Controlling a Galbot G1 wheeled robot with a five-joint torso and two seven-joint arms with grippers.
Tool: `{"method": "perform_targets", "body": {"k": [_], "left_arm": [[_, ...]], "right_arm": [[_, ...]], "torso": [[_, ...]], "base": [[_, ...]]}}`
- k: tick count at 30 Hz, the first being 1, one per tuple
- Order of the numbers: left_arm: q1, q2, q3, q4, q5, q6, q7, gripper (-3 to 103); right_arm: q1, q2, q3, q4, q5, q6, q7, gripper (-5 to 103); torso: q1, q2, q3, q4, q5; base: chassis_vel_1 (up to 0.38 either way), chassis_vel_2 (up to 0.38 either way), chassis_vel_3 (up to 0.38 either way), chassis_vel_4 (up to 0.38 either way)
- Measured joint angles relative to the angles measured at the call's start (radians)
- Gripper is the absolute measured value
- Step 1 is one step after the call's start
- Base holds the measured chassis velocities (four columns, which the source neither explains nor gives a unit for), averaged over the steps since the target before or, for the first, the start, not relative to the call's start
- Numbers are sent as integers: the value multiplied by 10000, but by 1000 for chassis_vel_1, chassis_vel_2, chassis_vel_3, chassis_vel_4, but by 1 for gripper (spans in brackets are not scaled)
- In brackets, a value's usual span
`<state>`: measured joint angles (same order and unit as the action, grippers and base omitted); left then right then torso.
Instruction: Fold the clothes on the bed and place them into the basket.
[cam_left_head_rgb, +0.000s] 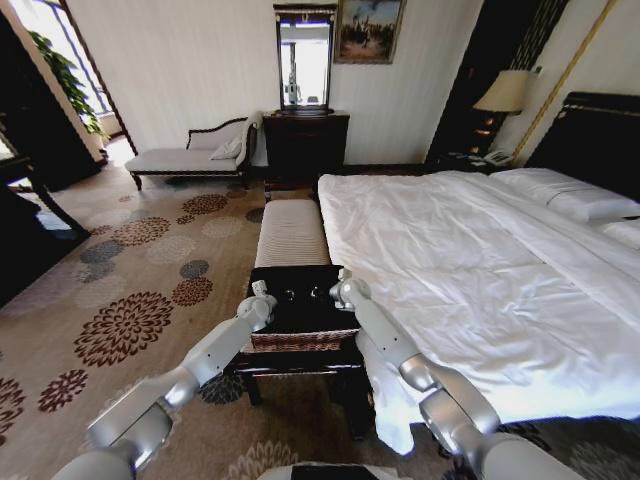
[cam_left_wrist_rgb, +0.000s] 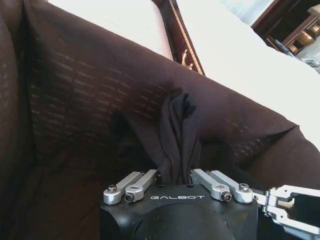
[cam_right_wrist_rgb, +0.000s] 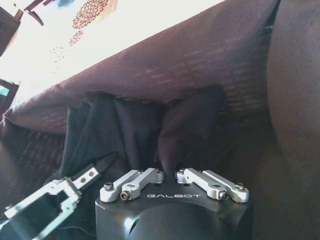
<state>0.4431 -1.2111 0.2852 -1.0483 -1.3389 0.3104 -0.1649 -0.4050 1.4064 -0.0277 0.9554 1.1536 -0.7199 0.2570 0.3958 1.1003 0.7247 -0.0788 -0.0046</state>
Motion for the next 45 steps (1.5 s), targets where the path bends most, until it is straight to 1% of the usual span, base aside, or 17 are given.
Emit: {"method": "perform_targets", "body": {"k": [13,15,16,17,19,20,22,25,28,29,31,32,34,37,41,42,45], "left_arm": [[-19,-62,4,345,314,-43,180,11],[20,-18,-67,288,292,135,180,19],[39,-3,-74,281,294,200,180,25],[39,-3,-74,281,294,200,180,25],[80,35,-74,246,320,266,175,36],[97,50,-75,205,322,271,160,36],[127,64,-84,139,322,273,135,46],[143,75,-94,108,322,273,112,52],[180,102,-127,81,330,266,70,68],[180,102,-127,81,330,266,70,68],[188,135,-133,72,465,208,32,79],[187,155,-139,71,542,174,-23,85],[178,181,-147,70,602,160,-99,85],[116,277,-153,64,708,147,-188,98],[62,332,-138,65,864,147,-237,100],[4,375,-134,52,986,134,-283,100],[9,554,-188,-323,950,123,-392,100]], "right_arm": [[-31,63,-127,-106,-783,487,-318,7],[-76,28,-180,-74,-865,552,-444,4],[-85,30,-189,-72,-887,579,-478,8],[-85,30,-189,-72,-887,579,-478,8],[-81,56,-189,-111,-953,593,-507,13],[-67,57,-204,-145,-991,595,-526,19],[-31,53,-255,-194,-1108,611,-568,29],[-5,52,-296,-230,-1226,633,-570,35],[9,27,-372,-237,-1348,676,-545,51],[9,27,-372,-237,-1348,676,-545,51],[12,-14,-394,-211,-1382,697,-492,61],[12,-39,-395,-191,-1395,709,-466,61],[10,-71,-397,-154,-1399,716,-441,67],[-63,-151,-398,0,-1395,731,-382,84],[-116,-199,-397,91,-1340,769,-281,89],[-162,-306,-454,195,-1421,802,-257,97],[-265,-515,-540,518,-1646,849,-269,100]], "torso": [[0,-1,0,0,-1],[0,0,0,0,1],[0,-1,0,0,1],[0,-1,0,0,1],[-1,0,0,1,1],[0,0,0,1,1],[0,0,0,0,-1],[0,0,0,0,1],[0,0,0,0,0],[0,0,0,0,0],[0,0,0,0,0],[-1,0,0,0,0],[0,0,0,1,-1],[0,0,0,0,1],[0,0,0,0,0],[0,0,0,1,1],[1,-1,0,-1,1]], "base": [[0,0,0,0],[0,0,0,0],[0,0,0,0],[0,0,0,0],[0,0,0,0],[0,0,0,0],[0,0,0,0],[0,0,0,0],[0,0,0,0],[0,0,0,0],[0,0,0,0],[0,0,0,0],[0,0,0,0],[0,0,0,0],[0,0,0,0],[0,0,0,0],[0,0,0,0]]}}
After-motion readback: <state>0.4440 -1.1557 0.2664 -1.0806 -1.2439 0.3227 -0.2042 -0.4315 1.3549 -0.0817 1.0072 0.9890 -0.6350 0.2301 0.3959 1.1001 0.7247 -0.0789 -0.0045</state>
